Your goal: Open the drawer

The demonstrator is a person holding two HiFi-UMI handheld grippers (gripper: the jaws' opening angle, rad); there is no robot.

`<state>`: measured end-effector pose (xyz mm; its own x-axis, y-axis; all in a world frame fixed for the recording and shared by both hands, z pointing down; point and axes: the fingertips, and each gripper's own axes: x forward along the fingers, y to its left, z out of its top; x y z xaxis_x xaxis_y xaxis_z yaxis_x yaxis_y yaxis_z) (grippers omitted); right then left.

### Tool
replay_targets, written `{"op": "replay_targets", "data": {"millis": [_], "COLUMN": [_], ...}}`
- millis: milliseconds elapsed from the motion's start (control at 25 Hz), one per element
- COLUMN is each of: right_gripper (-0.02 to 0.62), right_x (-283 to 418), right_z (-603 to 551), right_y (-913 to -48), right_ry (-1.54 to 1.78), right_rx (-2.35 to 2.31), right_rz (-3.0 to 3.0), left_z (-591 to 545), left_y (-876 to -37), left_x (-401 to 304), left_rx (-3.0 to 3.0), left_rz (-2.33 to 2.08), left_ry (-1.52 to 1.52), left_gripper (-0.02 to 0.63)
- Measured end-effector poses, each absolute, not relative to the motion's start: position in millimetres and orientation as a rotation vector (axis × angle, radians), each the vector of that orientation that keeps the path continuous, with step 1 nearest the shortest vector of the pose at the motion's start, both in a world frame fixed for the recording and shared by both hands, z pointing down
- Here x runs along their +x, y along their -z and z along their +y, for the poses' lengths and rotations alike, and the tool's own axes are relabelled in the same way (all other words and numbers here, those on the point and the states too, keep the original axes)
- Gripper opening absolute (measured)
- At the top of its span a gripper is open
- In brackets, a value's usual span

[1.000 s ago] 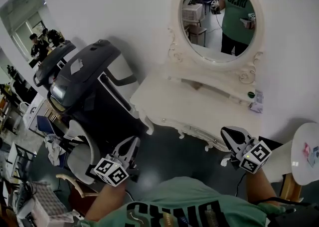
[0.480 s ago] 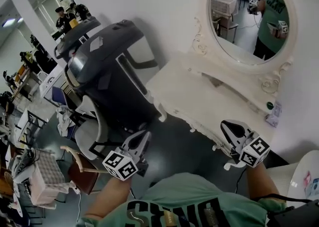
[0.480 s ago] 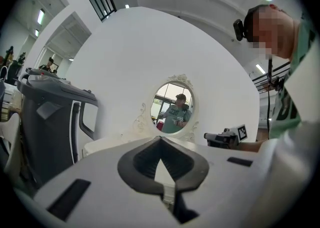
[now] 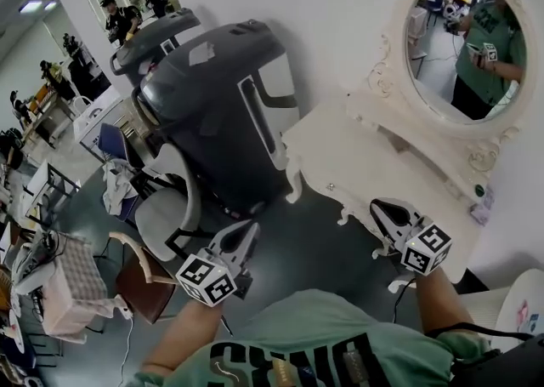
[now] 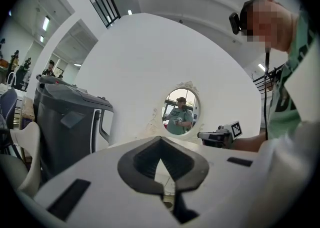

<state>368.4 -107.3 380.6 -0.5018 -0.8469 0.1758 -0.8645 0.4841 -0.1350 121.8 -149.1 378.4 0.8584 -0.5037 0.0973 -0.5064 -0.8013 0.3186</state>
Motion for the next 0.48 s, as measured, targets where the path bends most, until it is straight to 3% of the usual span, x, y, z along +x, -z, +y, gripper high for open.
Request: {"op": "replay_targets", "data": {"millis": [480], "right_gripper": [0.011], "right_x": [283.9], "right_z": [-141.7], "right_y": [-411.7], "right_ry": [-0.617], "right_rx": [1.518], "right_rz": [-2.61], "left_z": [-156.0], "left_y": [-385.7], "left_x": [24.1], "left_rx": [2.703], "left_rz": [-0.769], "left_ry": [0.002], "left_gripper": [0.0]}}
